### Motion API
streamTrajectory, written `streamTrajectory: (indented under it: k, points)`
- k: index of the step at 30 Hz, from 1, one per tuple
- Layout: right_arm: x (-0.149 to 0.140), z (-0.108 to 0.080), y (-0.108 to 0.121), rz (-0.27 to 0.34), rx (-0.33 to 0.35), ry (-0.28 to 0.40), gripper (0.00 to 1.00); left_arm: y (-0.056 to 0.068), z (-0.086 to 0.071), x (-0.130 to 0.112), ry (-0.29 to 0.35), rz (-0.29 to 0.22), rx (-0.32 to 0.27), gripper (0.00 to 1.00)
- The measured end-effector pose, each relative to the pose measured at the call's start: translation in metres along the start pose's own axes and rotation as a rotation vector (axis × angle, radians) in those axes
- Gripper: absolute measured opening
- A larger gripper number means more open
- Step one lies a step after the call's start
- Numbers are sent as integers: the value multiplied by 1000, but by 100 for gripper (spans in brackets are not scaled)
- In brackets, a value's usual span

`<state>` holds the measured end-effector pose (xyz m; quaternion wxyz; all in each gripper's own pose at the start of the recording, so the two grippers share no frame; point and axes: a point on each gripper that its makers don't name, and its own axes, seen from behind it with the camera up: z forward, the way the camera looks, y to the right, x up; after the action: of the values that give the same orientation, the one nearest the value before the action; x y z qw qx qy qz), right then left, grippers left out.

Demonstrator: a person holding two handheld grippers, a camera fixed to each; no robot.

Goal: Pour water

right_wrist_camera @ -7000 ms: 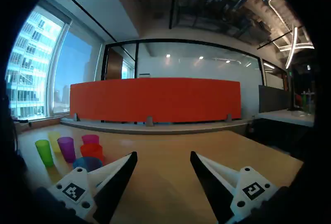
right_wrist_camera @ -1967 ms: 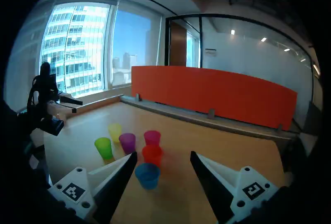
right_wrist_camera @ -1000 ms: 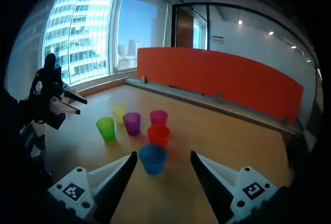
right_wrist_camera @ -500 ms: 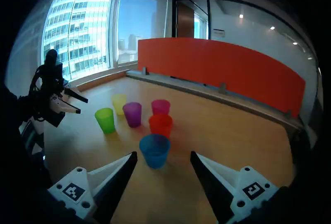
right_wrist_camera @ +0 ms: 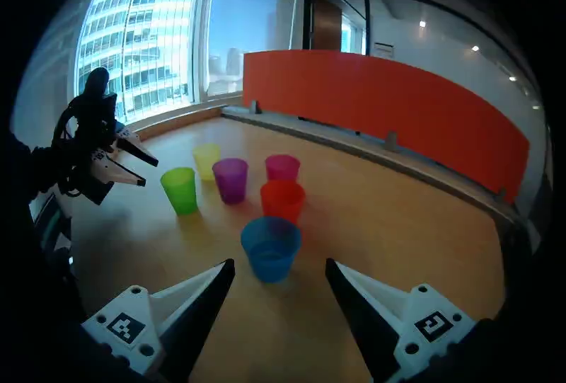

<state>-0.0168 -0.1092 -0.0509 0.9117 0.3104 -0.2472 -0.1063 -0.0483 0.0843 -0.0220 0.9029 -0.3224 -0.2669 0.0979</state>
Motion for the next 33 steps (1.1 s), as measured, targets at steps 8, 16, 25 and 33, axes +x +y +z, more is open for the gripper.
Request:
streamTrajectory:
  k: [8, 16, 25, 33]
  points:
    - [-11, 17, -1, -1, 13, -32, 99, 1, 16, -5, -30, -11, -26, 87]
    - [-22, 33, -2, 4, 28, -66, 99, 3, 29, -9, -59, 2, -38, 87]
    - [-35, 52, -6, 3, 47, -107, 99, 6, 43, -12, -83, -5, -52, 87]
    - [-38, 66, -9, 3, 54, -124, 99, 5, 52, -12, -97, -1, -54, 87]
